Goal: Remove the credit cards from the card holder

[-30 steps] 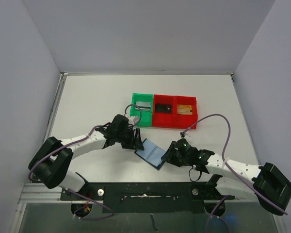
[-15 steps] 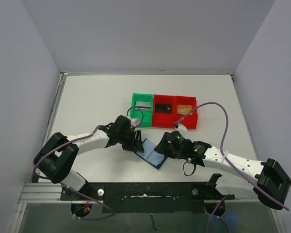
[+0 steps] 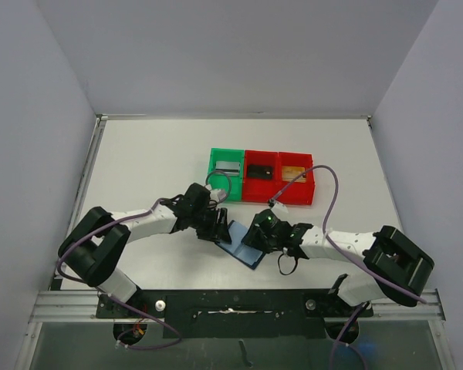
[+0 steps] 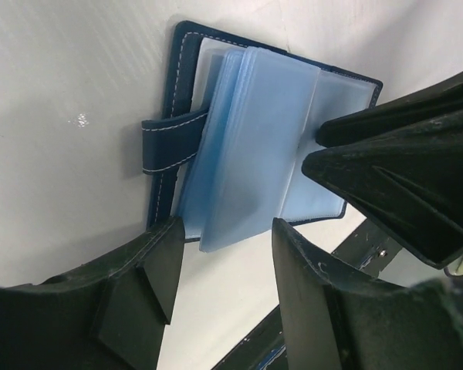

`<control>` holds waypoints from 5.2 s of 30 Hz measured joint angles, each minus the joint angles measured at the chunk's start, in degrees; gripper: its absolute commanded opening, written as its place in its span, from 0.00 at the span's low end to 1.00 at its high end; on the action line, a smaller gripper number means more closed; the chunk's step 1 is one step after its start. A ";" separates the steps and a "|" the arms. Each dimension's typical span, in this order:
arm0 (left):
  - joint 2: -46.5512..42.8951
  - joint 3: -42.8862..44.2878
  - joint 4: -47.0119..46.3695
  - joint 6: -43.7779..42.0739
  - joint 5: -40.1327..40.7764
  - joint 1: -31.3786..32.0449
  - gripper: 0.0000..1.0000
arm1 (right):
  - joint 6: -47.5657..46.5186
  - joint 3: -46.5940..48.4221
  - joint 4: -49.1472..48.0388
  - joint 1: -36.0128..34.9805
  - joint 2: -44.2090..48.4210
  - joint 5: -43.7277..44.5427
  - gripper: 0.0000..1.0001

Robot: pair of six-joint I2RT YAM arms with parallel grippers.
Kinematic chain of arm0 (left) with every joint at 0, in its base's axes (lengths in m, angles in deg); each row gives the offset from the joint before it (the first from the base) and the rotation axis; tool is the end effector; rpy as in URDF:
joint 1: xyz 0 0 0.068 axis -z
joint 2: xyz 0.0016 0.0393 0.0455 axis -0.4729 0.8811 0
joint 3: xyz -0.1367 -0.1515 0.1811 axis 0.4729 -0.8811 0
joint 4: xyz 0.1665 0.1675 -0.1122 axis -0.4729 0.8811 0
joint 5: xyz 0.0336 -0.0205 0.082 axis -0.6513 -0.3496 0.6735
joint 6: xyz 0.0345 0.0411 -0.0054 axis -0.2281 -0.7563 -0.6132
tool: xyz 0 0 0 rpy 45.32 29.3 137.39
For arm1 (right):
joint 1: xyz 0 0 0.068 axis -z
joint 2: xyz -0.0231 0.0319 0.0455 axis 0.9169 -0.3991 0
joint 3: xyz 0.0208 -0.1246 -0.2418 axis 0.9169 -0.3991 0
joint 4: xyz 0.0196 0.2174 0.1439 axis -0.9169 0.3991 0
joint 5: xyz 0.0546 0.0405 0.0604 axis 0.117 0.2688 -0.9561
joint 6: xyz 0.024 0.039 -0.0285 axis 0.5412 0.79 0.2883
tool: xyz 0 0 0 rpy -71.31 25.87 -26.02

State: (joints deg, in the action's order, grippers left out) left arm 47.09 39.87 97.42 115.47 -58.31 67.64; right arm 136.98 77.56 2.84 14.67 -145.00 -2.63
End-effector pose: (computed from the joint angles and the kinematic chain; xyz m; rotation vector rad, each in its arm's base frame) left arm 0.2146 -0.1955 0.1485 0.3488 2.7429 -0.9617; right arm 0.1558 0.1902 0.1486 0.4963 2.5897 0.6827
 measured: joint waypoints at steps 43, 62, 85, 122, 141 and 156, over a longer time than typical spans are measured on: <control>3.13 3.85 0.90 -1.18 6.21 2.51 0.41 | 0.55 -7.04 -9.53 3.80 2.97 -3.41 0.32; -3.41 2.58 3.67 1.81 9.62 5.62 0.57 | -3.19 -7.21 -11.08 5.01 2.36 -5.60 0.31; 2.08 0.37 -4.28 5.35 2.38 7.72 0.25 | -3.61 -6.38 -14.67 5.38 -0.74 -7.32 0.28; -33.99 21.20 30.25 -2.80 38.62 -23.02 0.78 | -43.25 20.22 14.84 5.40 40.76 29.73 0.98; -40.92 27.56 37.55 -3.96 43.76 -28.65 0.79 | -50.56 25.42 19.65 43.15 29.24 6.69 0.99; -41.94 29.68 37.40 -3.98 47.01 -28.65 0.79 | -51.71 32.87 20.44 42.82 38.95 -1.44 0.98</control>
State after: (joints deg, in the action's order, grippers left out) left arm 5.15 69.55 134.81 111.49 -11.30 38.99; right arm 85.27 110.44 23.28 57.48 -106.05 -4.08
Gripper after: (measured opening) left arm 0.784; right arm 0.978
